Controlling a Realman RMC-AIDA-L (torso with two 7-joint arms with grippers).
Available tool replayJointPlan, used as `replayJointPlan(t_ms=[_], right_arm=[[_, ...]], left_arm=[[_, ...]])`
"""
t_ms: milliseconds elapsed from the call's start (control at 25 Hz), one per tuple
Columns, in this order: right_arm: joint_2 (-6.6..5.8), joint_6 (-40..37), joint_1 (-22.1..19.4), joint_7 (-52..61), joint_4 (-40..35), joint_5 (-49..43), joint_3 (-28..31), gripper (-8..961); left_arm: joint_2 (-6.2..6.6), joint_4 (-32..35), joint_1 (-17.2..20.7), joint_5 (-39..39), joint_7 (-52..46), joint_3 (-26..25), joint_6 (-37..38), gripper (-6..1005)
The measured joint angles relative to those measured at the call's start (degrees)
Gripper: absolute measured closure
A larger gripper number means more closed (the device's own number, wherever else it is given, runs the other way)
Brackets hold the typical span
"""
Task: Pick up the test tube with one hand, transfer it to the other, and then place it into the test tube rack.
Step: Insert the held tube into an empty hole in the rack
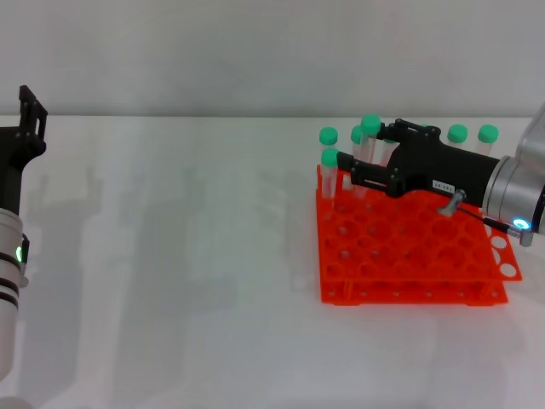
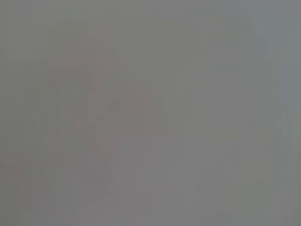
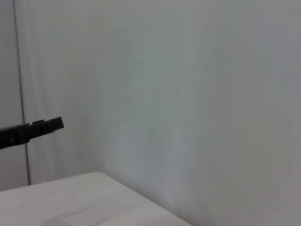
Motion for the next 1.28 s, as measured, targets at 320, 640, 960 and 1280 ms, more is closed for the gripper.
replayJointPlan(t_ms=[320, 640, 960, 1280], right_arm=[[0.49, 0.51, 0.19, -0.58, 0.38, -1.16, -0.05, 215], [0.84, 0.19, -0.87, -0.59, 0.13, -1.59, 0.36, 213], [1.40, 0.29, -1.20, -3.00, 0.20, -1.75, 0.38, 152], [2.16, -2.50, -3.54, -6.51, -0.32, 0.07, 8.43, 79]], left_arm=[[0.00, -0.02, -0.09, 0.01, 0.00, -0.04, 0.00, 285], [0.00, -0.02, -0.02, 0.01, 0.00, 0.01, 0.00, 284], [-0.04, -0.03, 0.07, 0.01, 0.00, 0.23, 0.00, 284], [-0.09, -0.02, 0.10, 0.01, 0.00, 0.42, 0.00, 284]])
